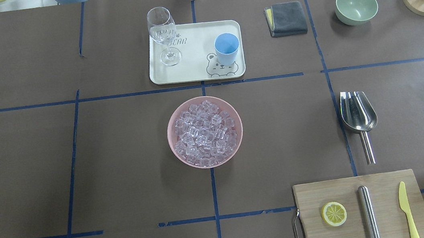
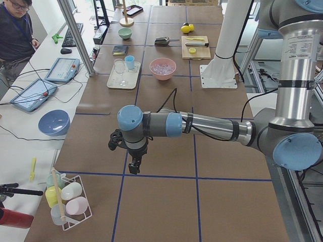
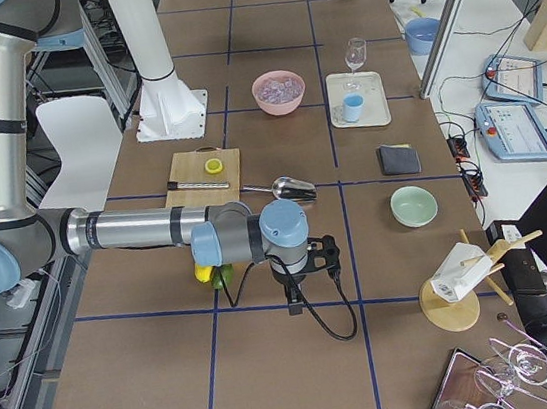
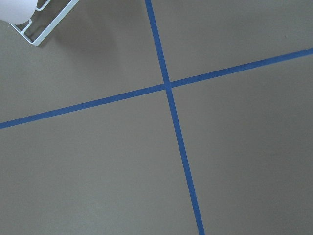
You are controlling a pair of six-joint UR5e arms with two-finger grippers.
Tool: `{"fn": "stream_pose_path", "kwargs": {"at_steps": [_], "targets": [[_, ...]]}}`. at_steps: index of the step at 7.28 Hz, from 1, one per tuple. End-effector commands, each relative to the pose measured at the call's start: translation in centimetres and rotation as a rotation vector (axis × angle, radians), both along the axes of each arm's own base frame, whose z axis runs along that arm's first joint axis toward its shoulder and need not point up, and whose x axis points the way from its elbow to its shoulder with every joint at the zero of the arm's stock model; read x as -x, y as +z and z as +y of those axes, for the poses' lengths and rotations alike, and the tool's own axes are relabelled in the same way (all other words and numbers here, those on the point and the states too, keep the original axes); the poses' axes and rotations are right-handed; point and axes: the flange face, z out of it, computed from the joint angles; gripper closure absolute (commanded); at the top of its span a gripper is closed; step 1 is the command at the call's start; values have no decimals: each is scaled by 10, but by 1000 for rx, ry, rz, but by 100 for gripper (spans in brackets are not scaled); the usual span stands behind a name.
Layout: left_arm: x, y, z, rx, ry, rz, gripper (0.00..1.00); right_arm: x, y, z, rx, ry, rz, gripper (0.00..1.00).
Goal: Put ice in cup with scoop
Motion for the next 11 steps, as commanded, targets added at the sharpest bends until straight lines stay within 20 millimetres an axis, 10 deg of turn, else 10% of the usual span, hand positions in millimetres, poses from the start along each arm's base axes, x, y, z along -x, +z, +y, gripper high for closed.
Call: {"fn": "stream_pose_path", "kwargs": {"at_steps": [1,11], "targets": [[0,-5,-3,-9,2,0,0,0,1,0,-1,-1,-1,0],[-9,-72,-28,-257,13,84,0,1,-46,-16,-95,1,-14,0]]}}
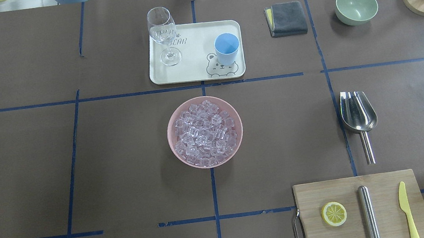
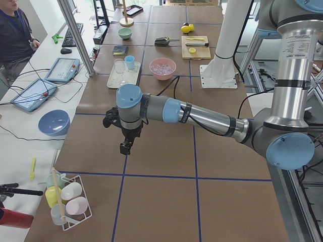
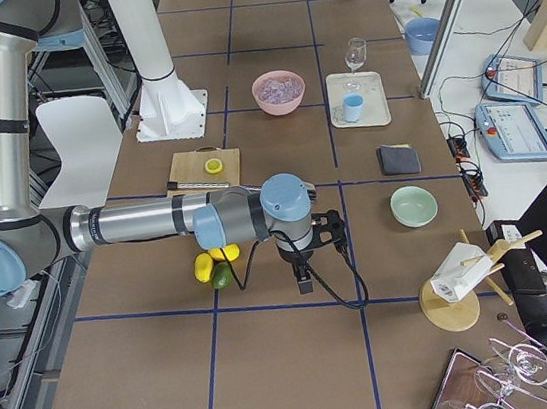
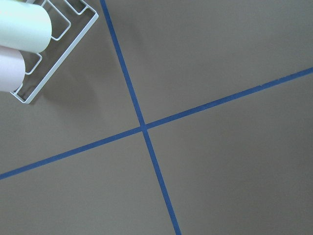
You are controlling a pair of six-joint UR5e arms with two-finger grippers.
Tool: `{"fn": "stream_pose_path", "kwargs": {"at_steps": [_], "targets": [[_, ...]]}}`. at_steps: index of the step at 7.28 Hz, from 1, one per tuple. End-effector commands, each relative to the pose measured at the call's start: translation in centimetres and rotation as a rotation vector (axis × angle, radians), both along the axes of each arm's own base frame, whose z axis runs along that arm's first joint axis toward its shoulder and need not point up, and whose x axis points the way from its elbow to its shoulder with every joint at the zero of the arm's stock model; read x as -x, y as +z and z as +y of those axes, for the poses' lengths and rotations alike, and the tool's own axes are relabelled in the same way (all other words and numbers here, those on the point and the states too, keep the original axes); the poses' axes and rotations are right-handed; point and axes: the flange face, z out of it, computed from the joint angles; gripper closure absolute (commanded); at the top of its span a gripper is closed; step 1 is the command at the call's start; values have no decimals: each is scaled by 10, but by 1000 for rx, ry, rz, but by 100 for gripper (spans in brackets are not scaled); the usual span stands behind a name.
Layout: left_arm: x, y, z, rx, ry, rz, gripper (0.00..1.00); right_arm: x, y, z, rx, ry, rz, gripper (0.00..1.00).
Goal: Put ice in cup with scoop
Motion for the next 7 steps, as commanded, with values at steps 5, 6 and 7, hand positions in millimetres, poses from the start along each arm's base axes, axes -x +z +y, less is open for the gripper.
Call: {"fn": "stream_pose_path", "kwargs": {"at_steps": [5,6,7], "targets": [[-33,-39,-24,-416,55,45,0,2,-14,-4,-58,-1,-6,0],[-77,-58,-23,-552,140,70,0,3,-14,-4,-63,-4,-8,0],[-119,-74,-18,-667,211,104,0,3,-13,-4,-72,-7,-6,0]]}}
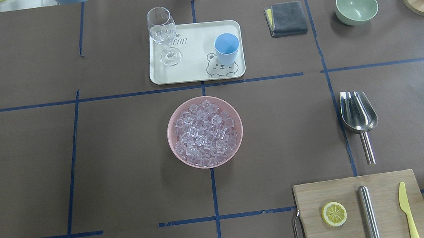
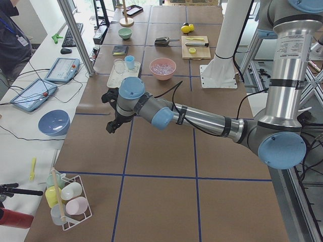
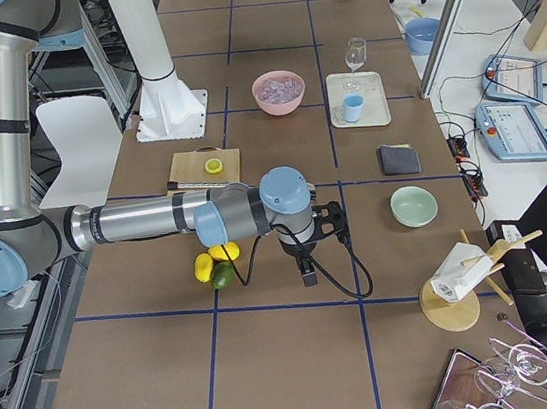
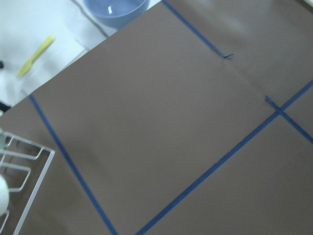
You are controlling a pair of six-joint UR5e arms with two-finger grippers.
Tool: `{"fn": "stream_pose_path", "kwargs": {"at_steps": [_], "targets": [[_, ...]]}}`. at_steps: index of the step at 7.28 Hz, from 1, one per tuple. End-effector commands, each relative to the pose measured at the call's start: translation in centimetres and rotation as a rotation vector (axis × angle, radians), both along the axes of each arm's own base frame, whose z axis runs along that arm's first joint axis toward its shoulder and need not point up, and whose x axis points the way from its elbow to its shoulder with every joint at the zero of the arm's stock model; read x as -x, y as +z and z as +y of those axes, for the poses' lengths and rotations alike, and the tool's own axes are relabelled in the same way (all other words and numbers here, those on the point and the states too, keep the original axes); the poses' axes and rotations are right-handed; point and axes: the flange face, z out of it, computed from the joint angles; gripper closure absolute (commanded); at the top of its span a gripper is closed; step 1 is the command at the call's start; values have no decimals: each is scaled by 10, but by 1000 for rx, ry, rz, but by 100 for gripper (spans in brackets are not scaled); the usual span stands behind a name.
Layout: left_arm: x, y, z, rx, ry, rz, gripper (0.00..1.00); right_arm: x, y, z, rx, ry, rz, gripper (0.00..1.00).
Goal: Put ice in cup with scoop
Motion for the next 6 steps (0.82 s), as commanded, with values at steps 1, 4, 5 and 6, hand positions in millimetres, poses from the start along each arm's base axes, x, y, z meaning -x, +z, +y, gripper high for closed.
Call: {"fn": "stream_pose_path", "kwargs": {"at_steps": [1,4,5,6], "targets": [[-94,-26,12,-188,166,48,0,0,1,2,-22,1,0,0],[-221,-91,31,-283,342,172,0,0,-2,2,-31,0,0,0],[-275,-113,35,-234,390,218,0,0,-4,1,-39,-3,0,0],[-314,-125,43,-264,408,208,0,0,-6,0,-57,0,-3,0]]}}
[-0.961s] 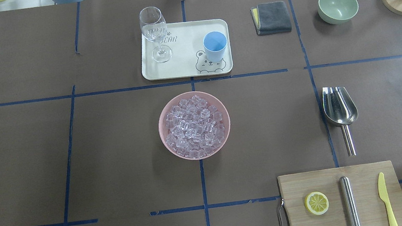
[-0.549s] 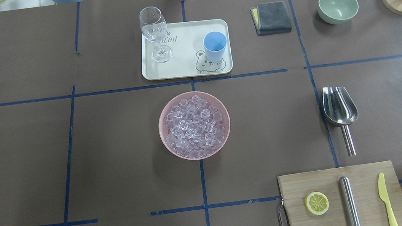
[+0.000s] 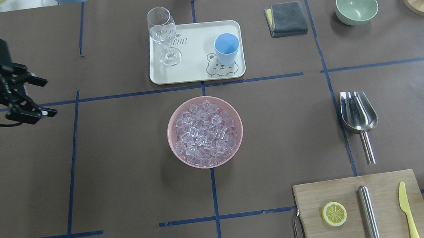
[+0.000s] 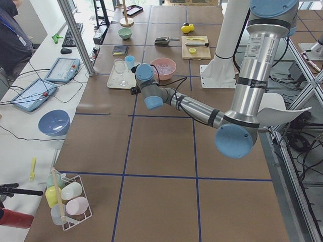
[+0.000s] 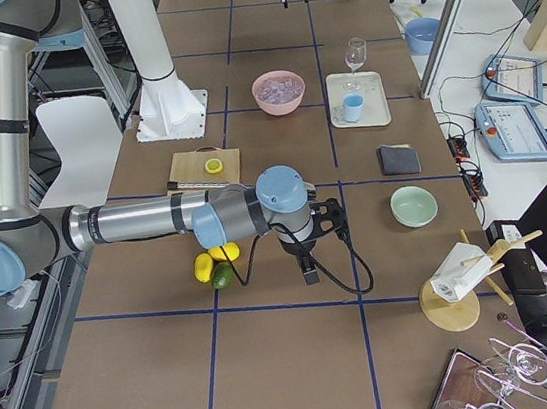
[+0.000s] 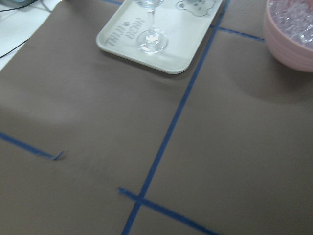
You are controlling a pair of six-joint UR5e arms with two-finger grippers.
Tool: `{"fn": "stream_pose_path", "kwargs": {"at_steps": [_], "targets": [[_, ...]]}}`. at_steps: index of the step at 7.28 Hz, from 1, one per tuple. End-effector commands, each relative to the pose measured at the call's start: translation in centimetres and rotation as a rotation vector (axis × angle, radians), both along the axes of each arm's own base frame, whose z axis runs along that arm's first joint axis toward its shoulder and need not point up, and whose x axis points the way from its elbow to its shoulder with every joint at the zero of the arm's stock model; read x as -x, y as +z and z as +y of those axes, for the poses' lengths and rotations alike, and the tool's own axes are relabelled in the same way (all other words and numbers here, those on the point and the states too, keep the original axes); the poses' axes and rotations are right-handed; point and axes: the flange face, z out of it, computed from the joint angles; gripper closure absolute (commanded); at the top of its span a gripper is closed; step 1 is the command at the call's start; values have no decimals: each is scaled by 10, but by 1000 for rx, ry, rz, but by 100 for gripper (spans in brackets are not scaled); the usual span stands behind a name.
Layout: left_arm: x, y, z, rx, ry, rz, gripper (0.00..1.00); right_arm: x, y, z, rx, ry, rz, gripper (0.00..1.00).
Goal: Put ice in cup with scoop
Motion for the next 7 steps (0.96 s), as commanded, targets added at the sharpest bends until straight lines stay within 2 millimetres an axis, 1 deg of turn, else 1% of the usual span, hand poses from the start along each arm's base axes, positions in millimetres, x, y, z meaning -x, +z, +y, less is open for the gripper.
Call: {"fn": "stream_pose_path", "kwargs": {"at_steps": [1,2,3,4,5,6,7], "targets": [[-85,-29,25,-77,71,8,0,0,-4,-1,-25,1,-4,0],[-124,-36,35,-104,136,16,0,1,-4,-1,-27,-3,-3,0],[-155,-42,48,-128,185,45,0,2,-9,-4,-48,-12,-6,0],[-181,-36,59,-161,183,61,0,17,-16,-7,-103,-38,-17,0],[-216,-35,75,-199,152,64,0,20,-17,-5,-103,-50,-45,0],[-243,-40,78,-210,143,59,0,26,-19,-5,-97,-62,-72,0],[-256,-43,80,-218,149,69,0,41,-25,-7,-33,-33,-96,0]]}}
